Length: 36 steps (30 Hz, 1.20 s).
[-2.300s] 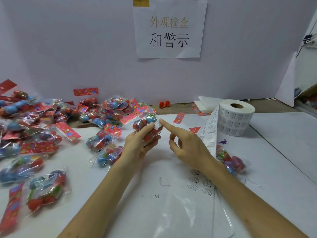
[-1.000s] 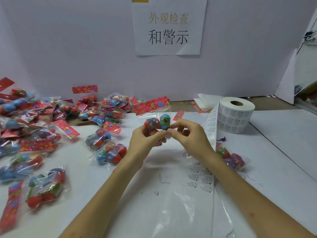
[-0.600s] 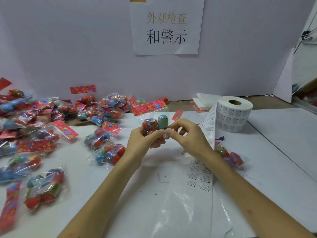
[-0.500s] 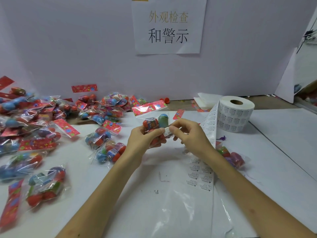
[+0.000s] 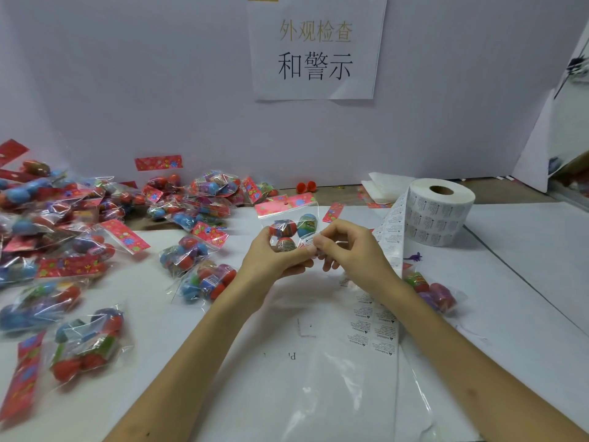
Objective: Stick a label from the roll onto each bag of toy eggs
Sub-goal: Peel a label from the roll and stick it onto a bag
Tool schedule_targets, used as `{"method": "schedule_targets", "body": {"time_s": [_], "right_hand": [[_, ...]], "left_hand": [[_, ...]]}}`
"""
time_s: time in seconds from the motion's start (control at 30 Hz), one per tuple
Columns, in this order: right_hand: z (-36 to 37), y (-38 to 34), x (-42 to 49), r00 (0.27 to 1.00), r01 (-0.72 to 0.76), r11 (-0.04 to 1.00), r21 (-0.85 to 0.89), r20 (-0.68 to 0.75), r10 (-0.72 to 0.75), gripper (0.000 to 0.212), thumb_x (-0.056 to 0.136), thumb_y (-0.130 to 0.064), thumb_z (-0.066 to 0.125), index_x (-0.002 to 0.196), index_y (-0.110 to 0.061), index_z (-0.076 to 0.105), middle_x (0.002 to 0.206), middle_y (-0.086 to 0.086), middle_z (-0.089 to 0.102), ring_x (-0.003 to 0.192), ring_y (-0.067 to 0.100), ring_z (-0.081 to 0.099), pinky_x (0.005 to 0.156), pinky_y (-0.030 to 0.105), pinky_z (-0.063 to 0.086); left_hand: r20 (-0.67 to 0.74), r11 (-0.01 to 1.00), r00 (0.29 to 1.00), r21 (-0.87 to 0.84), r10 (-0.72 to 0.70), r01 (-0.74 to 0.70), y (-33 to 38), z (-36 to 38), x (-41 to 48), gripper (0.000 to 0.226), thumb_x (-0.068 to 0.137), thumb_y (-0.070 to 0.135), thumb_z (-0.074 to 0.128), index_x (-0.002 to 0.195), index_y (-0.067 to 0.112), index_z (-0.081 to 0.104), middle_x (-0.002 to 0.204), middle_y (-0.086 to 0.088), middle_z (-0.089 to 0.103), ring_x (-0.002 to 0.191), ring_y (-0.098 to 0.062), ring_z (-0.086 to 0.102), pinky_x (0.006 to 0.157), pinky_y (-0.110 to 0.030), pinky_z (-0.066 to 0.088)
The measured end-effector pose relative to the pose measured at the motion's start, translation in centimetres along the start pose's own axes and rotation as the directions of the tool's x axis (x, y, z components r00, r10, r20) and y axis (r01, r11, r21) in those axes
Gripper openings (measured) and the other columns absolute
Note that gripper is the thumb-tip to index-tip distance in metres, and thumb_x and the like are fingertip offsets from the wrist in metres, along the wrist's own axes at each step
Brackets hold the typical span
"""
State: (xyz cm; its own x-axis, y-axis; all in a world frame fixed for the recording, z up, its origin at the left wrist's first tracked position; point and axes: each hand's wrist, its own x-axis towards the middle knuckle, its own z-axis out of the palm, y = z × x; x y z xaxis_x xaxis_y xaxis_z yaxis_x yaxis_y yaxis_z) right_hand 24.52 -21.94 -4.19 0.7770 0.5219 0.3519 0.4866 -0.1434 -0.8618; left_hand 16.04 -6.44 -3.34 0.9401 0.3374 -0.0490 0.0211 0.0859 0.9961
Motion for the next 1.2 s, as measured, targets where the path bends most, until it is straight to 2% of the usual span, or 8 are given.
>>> {"method": "schedule_targets", "body": {"time_s": [0.07, 0.2, 0.37, 0.6, 0.8, 1.0, 1.1, 1.2], "right_hand": [[0.01, 0.02, 0.05, 1.0, -0.011, 1.0, 0.012, 0.008, 0.011, 0.014, 0.099, -0.018, 0.065, 0.085, -0.015, 0.066, 0.073, -0.002, 0.07, 0.059, 0.023, 0.07, 0.062, 0.034, 0.057], [0.01, 0.11, 0.17, 1.0, -0.029, 0.999, 0.037, 0.004, 0.029, 0.015, 0.101, -0.017, 0.06, 0.09, -0.01, 0.067, 0.078, 0.004, 0.072, 0.062, 0.025, 0.072, 0.062, 0.031, 0.056], [0.06, -0.06, 0.06, 1.0, -0.007, 0.998, 0.064, 0.021, 0.006, 0.014, 0.096, -0.025, 0.069, 0.094, -0.011, 0.067, 0.082, 0.003, 0.071, 0.062, 0.024, 0.072, 0.063, 0.032, 0.058], [-0.15, -0.03, 0.15, 0.999, -0.035, 0.988, 0.147, 0.044, 0.029, 0.012, 0.098, -0.009, 0.063, 0.099, 0.002, 0.065, 0.089, 0.019, 0.071, 0.065, 0.029, 0.072, 0.065, 0.032, 0.057], [0.05, -0.14, 0.01, 1.0, 0.001, 0.998, 0.061, 0.012, -0.002, 0.019, 0.094, -0.023, 0.071, 0.097, -0.006, 0.064, 0.089, 0.007, 0.07, 0.064, 0.024, 0.072, 0.067, 0.04, 0.06], [-0.08, -0.04, 0.16, 0.999, -0.045, 0.988, 0.145, 0.029, 0.042, 0.008, 0.098, -0.011, 0.064, 0.098, -0.003, 0.064, 0.085, 0.009, 0.07, 0.064, 0.029, 0.071, 0.065, 0.033, 0.055], [0.06, -0.12, 0.17, 0.998, -0.062, 0.985, 0.16, 0.001, 0.063, 0.012, 0.096, -0.022, 0.068, 0.102, -0.012, 0.065, 0.077, 0.003, 0.072, 0.061, 0.026, 0.071, 0.061, 0.035, 0.056], [0.21, -0.16, 0.04, 0.998, -0.063, 0.992, 0.11, -0.015, 0.065, 0.025, 0.09, -0.032, 0.075, 0.108, -0.02, 0.064, 0.078, 0.001, 0.072, 0.061, 0.023, 0.072, 0.065, 0.038, 0.059]], "left_hand": [[0.024, 1.0, 1.0, -0.014, -0.003, 0.003, -0.03, -0.18, -0.02, 0.056, 0.08, 0.016, 0.087, 0.128, 0.011, 0.06, 0.099, -0.011, 0.079, 0.083, -0.023, 0.078, 0.07, -0.026, 0.06], [0.059, 0.999, 0.998, -0.051, -0.008, 0.011, 0.1, -0.44, 0.07, 0.043, 0.082, 0.01, 0.083, 0.121, 0.011, 0.064, 0.095, -0.009, 0.08, 0.082, -0.023, 0.078, 0.072, -0.027, 0.062], [0.052, 0.998, 0.999, -0.062, -0.008, 0.011, 0.17, -0.54, 0.24, 0.038, 0.084, 0.008, 0.081, 0.119, 0.011, 0.066, 0.093, -0.011, 0.08, 0.083, -0.024, 0.078, 0.071, -0.027, 0.061], [0.079, 0.996, 0.997, -0.09, -0.016, 0.024, 0.03, -0.85, 0.34, 0.033, 0.084, 0.007, 0.08, 0.115, 0.009, 0.068, 0.096, -0.013, 0.079, 0.085, -0.024, 0.078, 0.07, -0.025, 0.06], [0.073, 0.995, 0.997, -0.095, -0.017, 0.024, 0.08, -0.73, 0.31, 0.037, 0.084, 0.007, 0.08, 0.119, 0.007, 0.067, 0.098, -0.015, 0.079, 0.087, -0.026, 0.078, 0.071, -0.026, 0.06], [0.065, 0.993, 0.998, -0.116, -0.02, 0.027, 0.03, -0.68, 0.31, 0.036, 0.085, 0.003, 0.078, 0.12, 0.006, 0.067, 0.097, -0.015, 0.079, 0.084, -0.024, 0.077, 0.07, -0.025, 0.06], [0.037, 0.996, 0.999, -0.089, -0.011, 0.015, 0.21, -0.47, 0.23, 0.048, 0.083, 0.004, 0.081, 0.126, 0.009, 0.062, 0.098, -0.015, 0.079, 0.085, -0.027, 0.078, 0.071, -0.027, 0.061], [0.011, 1.0, 1.0, -0.013, 0.027, -0.027, 0.23, -0.11, 0.03, 0.059, 0.08, 0.005, 0.084, 0.133, 0.013, 0.057, 0.107, -0.018, 0.076, 0.089, -0.029, 0.078, 0.075, -0.028, 0.062]]}}
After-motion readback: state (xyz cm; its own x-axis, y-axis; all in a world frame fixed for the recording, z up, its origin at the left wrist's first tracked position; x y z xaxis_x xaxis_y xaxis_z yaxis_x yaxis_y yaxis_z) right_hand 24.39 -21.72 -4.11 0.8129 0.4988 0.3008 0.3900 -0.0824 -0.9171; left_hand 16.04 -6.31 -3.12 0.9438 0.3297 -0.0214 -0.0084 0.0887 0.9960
